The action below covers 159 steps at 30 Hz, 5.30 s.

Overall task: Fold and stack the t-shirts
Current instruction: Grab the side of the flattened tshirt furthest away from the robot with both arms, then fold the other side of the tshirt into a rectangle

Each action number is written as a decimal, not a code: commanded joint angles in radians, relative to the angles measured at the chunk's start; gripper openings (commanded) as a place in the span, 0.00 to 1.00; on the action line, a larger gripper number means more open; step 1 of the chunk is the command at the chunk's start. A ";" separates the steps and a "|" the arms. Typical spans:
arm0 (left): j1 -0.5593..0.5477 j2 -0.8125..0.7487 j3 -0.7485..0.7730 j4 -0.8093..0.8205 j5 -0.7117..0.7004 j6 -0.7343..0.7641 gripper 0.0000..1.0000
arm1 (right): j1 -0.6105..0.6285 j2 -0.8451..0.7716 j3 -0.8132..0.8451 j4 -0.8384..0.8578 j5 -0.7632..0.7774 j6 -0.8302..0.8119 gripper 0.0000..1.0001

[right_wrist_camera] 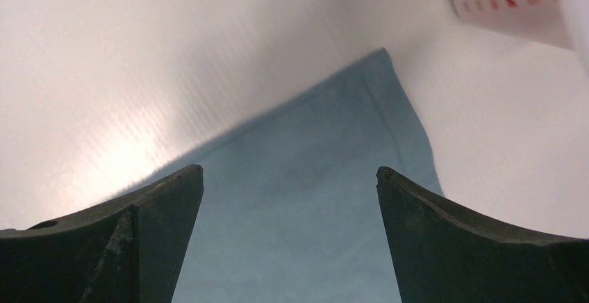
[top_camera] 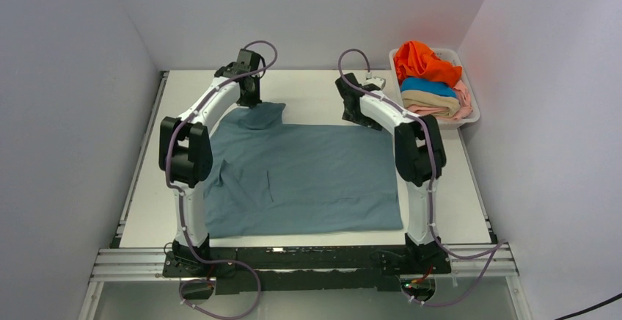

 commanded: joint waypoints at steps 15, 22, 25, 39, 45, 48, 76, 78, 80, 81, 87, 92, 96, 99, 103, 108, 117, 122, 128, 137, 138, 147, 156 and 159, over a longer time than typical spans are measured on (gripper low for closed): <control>-0.002 -0.179 -0.207 0.129 0.089 0.049 0.00 | -0.041 0.194 0.114 -0.133 0.083 0.064 0.76; -0.001 -0.255 -0.295 0.158 0.081 0.044 0.00 | -0.041 0.128 0.016 -0.119 0.158 0.096 0.59; 0.000 -0.276 -0.323 0.167 0.067 0.050 0.00 | -0.048 0.139 0.024 -0.121 0.174 0.095 0.56; 0.009 -0.382 -0.405 0.217 0.095 0.059 0.00 | -0.059 0.074 -0.027 -0.018 0.102 0.018 0.00; 0.011 -0.437 -0.449 0.213 0.106 0.035 0.00 | -0.046 -0.020 -0.093 0.031 0.107 -0.026 0.00; 0.010 -0.462 -0.474 0.211 0.110 0.016 0.00 | -0.039 -0.085 -0.155 0.077 0.081 -0.054 0.00; 0.010 -0.977 -0.845 0.081 0.117 -0.227 0.00 | 0.051 -0.532 -0.559 0.065 0.045 -0.080 0.00; 0.010 -1.002 -0.848 0.040 0.097 -0.237 0.00 | 0.050 -0.562 -0.573 0.053 0.049 -0.091 0.00; 0.010 -1.029 -0.858 0.006 0.093 -0.250 0.00 | 0.051 -0.586 -0.592 0.050 0.043 -0.105 0.00; 0.011 -1.045 -0.867 -0.010 0.096 -0.264 0.00 | 0.050 -0.595 -0.601 0.053 0.039 -0.110 0.00; 0.010 -1.139 -0.870 -0.172 0.051 -0.315 0.00 | 0.050 -0.619 -0.594 0.026 0.061 -0.134 0.00; 0.011 -1.200 -0.866 -0.256 0.057 -0.357 0.00 | 0.050 -0.633 -0.583 0.027 0.017 -0.155 0.00; 0.010 -1.232 -0.919 -0.282 0.081 -0.374 0.00 | 0.051 -0.651 -0.613 0.046 -0.011 -0.161 0.00; 0.010 -1.261 -1.008 -0.296 0.093 -0.420 0.00 | 0.052 -0.665 -0.656 0.070 -0.020 -0.170 0.00; 0.010 -1.316 -1.153 -0.288 0.196 -0.476 0.04 | 0.053 -0.664 -0.718 0.076 -0.026 -0.146 0.00; -0.014 -1.377 -1.241 -0.327 0.318 -0.577 0.44 | 0.057 -0.677 -0.761 -0.002 0.003 -0.048 0.41; -0.028 -1.410 -0.949 -0.379 0.159 -0.476 0.99 | 0.080 -0.872 -0.773 0.120 -0.204 -0.165 1.00; -0.006 -1.295 -0.979 -0.126 0.160 -0.396 0.99 | 0.252 -1.009 -0.911 0.584 -0.764 -0.388 1.00; 0.139 -1.006 -1.004 0.185 0.354 -0.334 0.99 | 0.560 -0.780 -0.888 0.925 -1.003 -0.516 0.97; 0.254 -0.642 -1.045 0.461 0.501 -0.292 0.99 | 0.732 -0.310 -0.604 0.963 -0.951 -0.598 0.88; 0.259 -0.618 -1.044 0.465 0.500 -0.288 1.00 | 0.736 -0.284 -0.591 0.972 -0.938 -0.596 0.87; 0.300 -0.485 -1.056 0.501 0.524 -0.265 0.99 | 0.755 -0.167 -0.527 0.973 -0.928 -0.620 0.64; 0.334 -0.427 -1.011 0.461 0.484 -0.234 0.99 | 0.790 -0.256 -0.486 0.710 -0.763 -0.792 0.00; 0.335 -0.427 -1.004 0.448 0.478 -0.226 0.99 | 0.816 -0.267 -0.437 0.576 -0.650 -0.869 0.00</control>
